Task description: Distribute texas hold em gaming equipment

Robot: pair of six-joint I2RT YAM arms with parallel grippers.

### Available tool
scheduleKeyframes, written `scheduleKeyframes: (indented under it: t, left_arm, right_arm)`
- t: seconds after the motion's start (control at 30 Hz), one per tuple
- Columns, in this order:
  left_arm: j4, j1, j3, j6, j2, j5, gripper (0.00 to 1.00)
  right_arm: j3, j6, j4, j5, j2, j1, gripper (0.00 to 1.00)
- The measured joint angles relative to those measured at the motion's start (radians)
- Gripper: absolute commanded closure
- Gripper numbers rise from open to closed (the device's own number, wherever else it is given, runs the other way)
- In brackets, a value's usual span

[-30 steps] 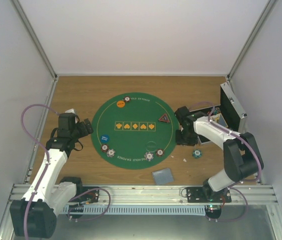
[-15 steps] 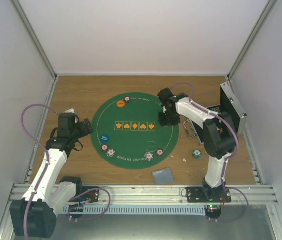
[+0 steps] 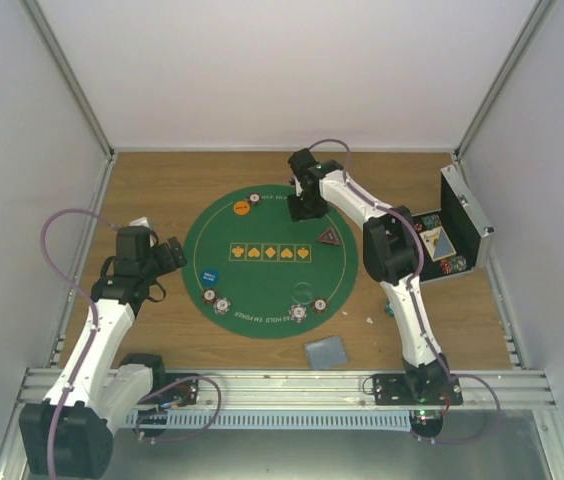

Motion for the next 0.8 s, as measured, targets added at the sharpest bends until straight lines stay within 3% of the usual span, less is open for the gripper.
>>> scheduleKeyframes:
  t: [0.2, 0.8]
  left_arm:
    - [0.000, 0.000, 0.000, -0.001, -0.003, -0.006, 0.06]
    - [0.000, 0.000, 0.000, -0.001, 0.006, -0.010, 0.06]
  right_arm:
    - [0.112, -0.018, -0.039, -0.020, 0.090, 0.000, 0.67]
    - [0.205, -0.003, -0.028, -0.105, 0.144, 0.004, 0.67]
